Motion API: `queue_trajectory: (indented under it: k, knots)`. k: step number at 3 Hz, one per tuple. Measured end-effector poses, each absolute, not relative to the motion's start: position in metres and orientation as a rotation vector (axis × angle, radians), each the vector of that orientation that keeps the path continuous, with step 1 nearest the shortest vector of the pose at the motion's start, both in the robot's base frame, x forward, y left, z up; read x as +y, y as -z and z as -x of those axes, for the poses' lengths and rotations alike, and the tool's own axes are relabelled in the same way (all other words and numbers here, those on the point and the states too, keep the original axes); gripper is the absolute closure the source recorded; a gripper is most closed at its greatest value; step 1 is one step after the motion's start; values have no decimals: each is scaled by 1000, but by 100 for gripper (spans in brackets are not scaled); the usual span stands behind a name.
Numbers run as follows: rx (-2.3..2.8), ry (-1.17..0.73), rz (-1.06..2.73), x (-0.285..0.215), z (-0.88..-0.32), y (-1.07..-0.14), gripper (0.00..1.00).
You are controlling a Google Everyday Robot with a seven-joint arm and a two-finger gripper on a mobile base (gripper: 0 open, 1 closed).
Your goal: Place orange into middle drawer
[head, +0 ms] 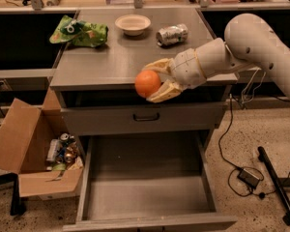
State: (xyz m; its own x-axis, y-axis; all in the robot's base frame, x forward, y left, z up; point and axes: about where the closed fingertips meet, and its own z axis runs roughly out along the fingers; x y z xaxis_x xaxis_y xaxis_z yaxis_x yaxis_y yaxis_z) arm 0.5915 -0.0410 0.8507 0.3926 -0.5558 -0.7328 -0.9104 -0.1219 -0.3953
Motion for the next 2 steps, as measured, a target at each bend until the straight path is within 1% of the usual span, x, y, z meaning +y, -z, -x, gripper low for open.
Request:
queue_trajectory:
  k: [1, 2]
  knots:
    - [1317, -538, 1835, -45, -576, -830, 100]
    - [1361, -529, 1882, -49, -545, -809, 100]
